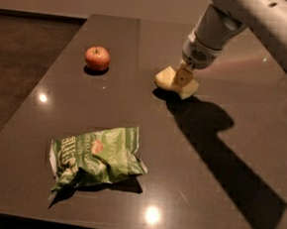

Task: Move sponge near apple

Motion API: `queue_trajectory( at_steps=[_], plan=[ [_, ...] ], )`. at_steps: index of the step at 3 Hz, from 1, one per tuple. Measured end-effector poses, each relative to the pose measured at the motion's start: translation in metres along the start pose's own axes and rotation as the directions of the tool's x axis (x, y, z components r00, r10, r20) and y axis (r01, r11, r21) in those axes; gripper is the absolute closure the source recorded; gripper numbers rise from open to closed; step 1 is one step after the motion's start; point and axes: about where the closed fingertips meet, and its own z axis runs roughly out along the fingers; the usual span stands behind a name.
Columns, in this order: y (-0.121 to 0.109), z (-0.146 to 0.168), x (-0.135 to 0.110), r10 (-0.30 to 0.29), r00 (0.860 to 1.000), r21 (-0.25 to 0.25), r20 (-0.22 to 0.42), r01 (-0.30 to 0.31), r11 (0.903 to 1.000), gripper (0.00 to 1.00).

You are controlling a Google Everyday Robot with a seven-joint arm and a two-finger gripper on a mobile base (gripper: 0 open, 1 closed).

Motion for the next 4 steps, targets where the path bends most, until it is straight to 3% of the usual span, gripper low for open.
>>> queue_trajectory(
  at_steps=[1, 3, 4],
  plan=[
    [-0.013, 0.013, -0.032, -0.009, 1.0, -0.004, 0.03, 0.009, 0.9999, 1.0],
    [-0.013, 0.036, -0.083, -0.071, 0.995, -0.013, 0.065, 0.072, 0.9973, 1.0],
    [-0.007, 0.043, -0.106, -0.122, 0.99, -0.013, 0.063, 0.123, 0.9923, 0.87]
  ],
)
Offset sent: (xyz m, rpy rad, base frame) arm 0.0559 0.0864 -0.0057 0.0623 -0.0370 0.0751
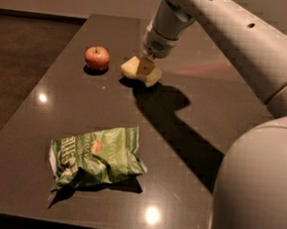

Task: Move sponge near apple

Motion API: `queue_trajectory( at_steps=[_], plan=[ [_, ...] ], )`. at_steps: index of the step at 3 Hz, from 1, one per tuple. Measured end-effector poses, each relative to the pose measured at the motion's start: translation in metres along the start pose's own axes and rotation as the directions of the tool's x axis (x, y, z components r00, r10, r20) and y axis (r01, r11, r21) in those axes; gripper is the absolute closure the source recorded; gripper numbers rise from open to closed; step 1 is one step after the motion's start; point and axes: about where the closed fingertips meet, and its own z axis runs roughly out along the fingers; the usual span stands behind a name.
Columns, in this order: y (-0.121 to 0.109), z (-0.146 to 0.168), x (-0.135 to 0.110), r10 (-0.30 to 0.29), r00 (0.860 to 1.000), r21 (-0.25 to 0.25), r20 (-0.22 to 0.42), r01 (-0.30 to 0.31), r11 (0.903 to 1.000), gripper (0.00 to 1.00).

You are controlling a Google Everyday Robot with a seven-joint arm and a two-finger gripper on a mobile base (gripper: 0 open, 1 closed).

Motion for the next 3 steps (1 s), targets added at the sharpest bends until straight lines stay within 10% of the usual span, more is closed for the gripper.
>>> queue_trajectory(
  at_steps=[3],
  plan=[
    [-0.001, 0.021, -0.029, -0.068, 0.997, -0.019, -0.033, 0.067, 0.9976, 0.1]
  ],
)
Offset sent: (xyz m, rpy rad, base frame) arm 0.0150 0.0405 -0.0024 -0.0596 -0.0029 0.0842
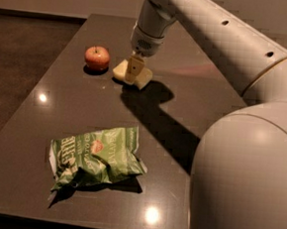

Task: Move sponge near apple

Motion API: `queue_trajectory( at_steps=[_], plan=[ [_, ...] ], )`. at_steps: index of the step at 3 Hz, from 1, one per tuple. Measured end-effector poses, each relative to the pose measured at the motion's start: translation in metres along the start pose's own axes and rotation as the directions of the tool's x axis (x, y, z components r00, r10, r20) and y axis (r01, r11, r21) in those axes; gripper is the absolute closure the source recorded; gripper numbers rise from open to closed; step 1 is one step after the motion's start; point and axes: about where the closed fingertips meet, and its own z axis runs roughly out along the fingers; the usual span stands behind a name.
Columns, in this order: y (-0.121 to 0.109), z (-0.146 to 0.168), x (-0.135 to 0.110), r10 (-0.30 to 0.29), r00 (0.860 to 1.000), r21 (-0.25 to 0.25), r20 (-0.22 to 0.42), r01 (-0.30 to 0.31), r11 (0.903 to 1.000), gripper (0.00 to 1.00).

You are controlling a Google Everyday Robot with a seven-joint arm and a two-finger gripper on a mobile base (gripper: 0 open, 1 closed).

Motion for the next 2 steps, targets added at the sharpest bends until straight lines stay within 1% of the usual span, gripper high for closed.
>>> queue_trajectory(
  at_steps=[1, 2],
  plan=[
    [0.0001, 0.0027, -0.0005, -0.001, 1.0, -0.003, -0.001, 0.001, 1.0, 0.0],
    [0.0001, 0.0029, -0.0006, -0.001, 1.0, -0.003, -0.001, 0.001, 1.0, 0.0]
  ],
)
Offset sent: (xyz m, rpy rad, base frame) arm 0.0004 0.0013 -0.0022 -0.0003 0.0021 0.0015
